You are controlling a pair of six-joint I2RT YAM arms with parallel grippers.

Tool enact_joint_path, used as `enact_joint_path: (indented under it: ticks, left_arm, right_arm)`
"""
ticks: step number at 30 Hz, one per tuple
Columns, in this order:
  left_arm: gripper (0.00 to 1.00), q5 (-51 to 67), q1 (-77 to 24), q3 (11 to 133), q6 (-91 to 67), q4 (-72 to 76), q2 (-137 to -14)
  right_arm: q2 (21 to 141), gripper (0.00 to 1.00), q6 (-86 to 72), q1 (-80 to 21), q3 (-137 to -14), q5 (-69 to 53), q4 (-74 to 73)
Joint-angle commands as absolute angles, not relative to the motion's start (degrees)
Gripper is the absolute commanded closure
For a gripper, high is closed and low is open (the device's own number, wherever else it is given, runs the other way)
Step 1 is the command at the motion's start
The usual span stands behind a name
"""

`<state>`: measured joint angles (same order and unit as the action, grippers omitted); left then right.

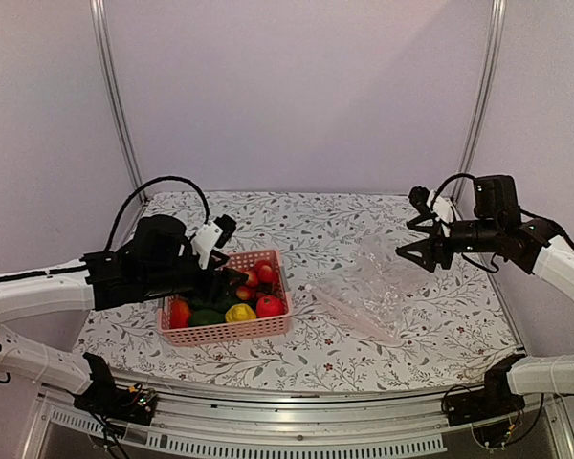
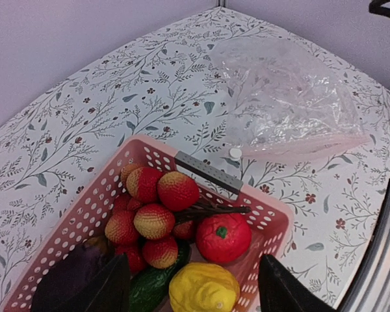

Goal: Place the food in the zip-top bag and seal the zipper
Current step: Pick up the zipper food storage bag from the center of the board.

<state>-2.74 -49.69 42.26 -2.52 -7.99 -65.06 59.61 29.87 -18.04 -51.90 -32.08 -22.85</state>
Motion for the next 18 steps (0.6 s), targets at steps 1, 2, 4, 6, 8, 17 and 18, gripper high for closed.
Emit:
enact_joint_path:
  ticks: [1, 2, 4, 6, 8, 17, 18]
  left_arm:
    - [0.33, -6.80, -50.89, 42.05, -13.69, -5.29, -63.21]
    - [0.34, -6.63, -50.95, 41.77, -15.39, -4.53, -63.31]
    - [0.35, -7.56, -51.33, 41.66, -18.23, -3.86, -64.09]
    - [0.35, -9.94, -51.81, 41.66, -20.47, -3.58, -65.13]
    - [0.35, -12.91, -52.02, 41.83, -22.43, -3.35, -65.82]
    - [0.34, -24.76, -52.08, 43.78, -28.57, -5.10, -66.31]
    - [0.34, -25.94, -52.09, 43.99, -29.21, -5.99, -66.16]
  right_arm:
    - [59.47, 0.31, 34.44, -28.45, -52.06, -19.12, -32.24]
    - [59.74, 0.32, 34.67, -30.76, -51.77, -17.22, -32.67]
    - [60.15, 0.35, 35.10, -33.72, -51.11, -15.59, -33.14]
    - [60.58, 0.36, 35.78, -36.32, -50.45, -13.66, -32.97]
    - [61.97, 0.41, 37.06, -41.72, -50.24, -8.51, -32.79]
    - [78.86, 0.55, 34.74, -56.80, -55.63, 12.07, -32.73]
    - [80.03, 0.52, 34.39, -58.30, -56.19, 13.81, -32.66]
